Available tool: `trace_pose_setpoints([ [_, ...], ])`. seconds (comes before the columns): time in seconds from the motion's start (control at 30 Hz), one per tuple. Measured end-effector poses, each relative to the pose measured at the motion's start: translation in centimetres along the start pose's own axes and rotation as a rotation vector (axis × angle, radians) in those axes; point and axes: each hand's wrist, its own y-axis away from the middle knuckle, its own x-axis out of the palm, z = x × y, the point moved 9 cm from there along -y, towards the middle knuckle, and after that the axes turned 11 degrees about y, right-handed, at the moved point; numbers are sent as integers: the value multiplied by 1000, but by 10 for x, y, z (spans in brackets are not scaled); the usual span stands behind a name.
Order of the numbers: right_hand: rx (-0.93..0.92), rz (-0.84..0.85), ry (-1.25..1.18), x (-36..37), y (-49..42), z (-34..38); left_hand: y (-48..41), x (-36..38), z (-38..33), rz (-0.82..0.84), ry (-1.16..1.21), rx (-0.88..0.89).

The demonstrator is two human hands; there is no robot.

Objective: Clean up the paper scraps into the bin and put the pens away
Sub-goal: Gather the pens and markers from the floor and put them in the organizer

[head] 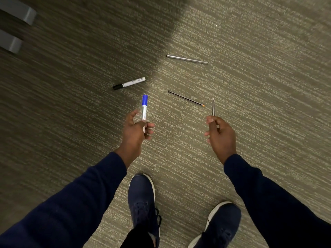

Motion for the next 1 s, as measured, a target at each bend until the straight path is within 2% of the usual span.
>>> trace_pose_setpoints([
  [0.13,23,3,5,-3,-12,-2,2,4,2,0,44,-66],
  [0.27,-25,34,106,-2,-23,3,-2,3,3,-3,-15,-58],
  [0.33,-89,47,215,4,-32,9,-8,-1,5,-23,-65,-48],
  [0.5,-384,41,644,36,-66,38,-25,-8,15,-45,-152,-7],
  [0.57,-434,66,774,54,-81,43,-32,-11,22,-28,-168,6],
  [0.8,-526,47,909,106,-115,59,-51,-24,39,-15,-149,17],
  [1.0,-657,0,1041,121,-110,63,-53,-38,51,0,-164,4],
])
